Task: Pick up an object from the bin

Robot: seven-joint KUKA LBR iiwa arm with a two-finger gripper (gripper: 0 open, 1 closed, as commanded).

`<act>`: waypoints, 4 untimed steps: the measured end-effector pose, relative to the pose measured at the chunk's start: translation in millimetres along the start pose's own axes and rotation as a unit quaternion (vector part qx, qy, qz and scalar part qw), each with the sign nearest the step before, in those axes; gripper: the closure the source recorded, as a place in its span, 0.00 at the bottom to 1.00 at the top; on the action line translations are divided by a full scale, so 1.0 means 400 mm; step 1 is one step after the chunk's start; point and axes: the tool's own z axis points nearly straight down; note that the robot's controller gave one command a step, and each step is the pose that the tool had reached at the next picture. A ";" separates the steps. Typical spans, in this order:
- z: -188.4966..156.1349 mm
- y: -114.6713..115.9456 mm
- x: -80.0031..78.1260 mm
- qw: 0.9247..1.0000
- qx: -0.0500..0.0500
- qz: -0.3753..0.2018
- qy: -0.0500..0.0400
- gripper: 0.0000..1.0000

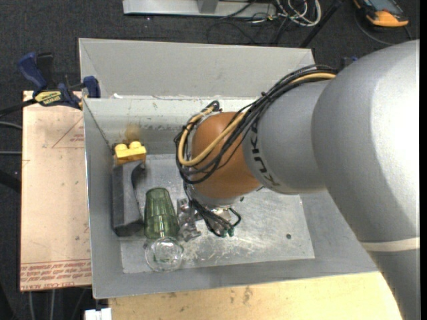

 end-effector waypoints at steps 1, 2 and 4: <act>-0.002 0.006 -0.016 0.999 0.003 0.049 -0.002 0.00; -0.003 0.006 -0.018 0.999 0.003 0.049 -0.003 0.00; -0.182 0.117 -0.071 1.000 -0.005 0.015 -0.009 1.00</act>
Offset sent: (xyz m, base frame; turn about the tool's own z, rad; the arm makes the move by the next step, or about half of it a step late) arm 0.0000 0.0000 0.0000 0.0000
